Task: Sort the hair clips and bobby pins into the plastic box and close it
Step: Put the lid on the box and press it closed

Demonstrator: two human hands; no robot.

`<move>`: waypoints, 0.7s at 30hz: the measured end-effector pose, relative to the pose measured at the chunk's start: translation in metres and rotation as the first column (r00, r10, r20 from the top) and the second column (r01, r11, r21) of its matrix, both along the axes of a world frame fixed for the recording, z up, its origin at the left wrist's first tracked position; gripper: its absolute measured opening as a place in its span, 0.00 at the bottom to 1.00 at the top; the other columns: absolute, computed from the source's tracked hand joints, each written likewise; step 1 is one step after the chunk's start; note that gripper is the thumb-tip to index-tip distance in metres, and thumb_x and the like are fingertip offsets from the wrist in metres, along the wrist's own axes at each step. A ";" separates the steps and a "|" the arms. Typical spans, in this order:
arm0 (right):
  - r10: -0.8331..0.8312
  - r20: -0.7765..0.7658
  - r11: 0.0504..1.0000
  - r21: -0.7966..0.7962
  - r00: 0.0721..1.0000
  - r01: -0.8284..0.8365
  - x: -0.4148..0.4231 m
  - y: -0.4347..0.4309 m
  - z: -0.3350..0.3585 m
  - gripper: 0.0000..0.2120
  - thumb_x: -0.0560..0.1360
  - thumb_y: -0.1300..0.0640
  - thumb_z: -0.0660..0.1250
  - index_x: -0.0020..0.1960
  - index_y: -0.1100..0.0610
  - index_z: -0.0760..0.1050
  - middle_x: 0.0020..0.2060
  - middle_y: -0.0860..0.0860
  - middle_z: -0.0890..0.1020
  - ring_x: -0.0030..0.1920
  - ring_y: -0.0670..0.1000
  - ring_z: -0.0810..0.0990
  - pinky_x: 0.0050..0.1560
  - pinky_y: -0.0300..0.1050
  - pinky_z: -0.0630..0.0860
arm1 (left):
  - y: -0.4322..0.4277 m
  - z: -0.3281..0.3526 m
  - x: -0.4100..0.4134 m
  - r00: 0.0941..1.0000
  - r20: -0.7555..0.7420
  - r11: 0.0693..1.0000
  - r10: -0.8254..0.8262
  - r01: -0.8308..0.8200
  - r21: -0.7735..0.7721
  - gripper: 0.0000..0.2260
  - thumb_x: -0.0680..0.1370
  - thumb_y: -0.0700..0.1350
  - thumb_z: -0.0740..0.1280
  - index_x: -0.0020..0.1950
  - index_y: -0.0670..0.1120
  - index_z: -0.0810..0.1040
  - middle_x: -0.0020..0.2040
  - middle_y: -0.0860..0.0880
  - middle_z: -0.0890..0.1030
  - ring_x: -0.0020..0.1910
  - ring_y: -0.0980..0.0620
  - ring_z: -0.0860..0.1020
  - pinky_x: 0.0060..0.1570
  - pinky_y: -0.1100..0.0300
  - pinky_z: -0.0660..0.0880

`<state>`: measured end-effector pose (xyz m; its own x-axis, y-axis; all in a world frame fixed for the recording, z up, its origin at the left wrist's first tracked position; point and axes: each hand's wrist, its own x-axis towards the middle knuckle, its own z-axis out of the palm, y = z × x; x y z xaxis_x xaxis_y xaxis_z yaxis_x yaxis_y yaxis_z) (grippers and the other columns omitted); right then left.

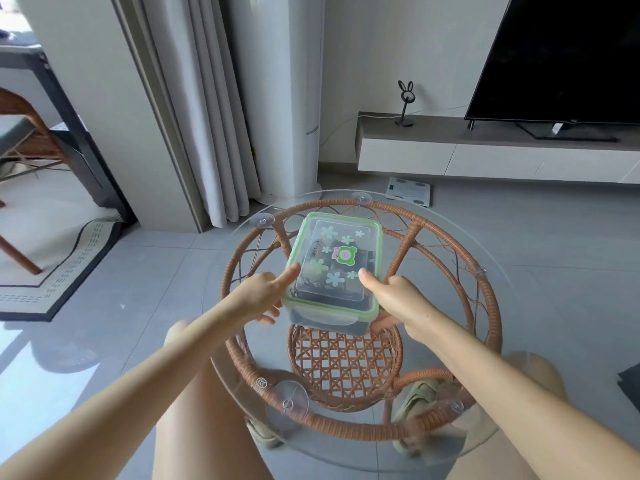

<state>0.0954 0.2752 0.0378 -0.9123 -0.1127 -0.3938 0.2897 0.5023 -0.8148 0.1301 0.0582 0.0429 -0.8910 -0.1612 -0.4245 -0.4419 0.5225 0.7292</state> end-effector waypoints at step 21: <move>0.194 -0.492 0.913 0.408 0.848 0.027 0.012 -0.059 -0.013 0.23 0.75 0.38 0.53 0.56 0.55 0.72 0.46 0.54 0.81 0.47 0.58 0.78 0.42 0.47 0.71 | -0.136 -0.025 0.150 0.289 -0.268 0.394 0.919 -0.663 0.637 0.33 0.62 0.54 0.75 0.62 0.59 0.61 0.55 0.38 0.79 0.39 0.47 0.84 0.40 0.48 0.82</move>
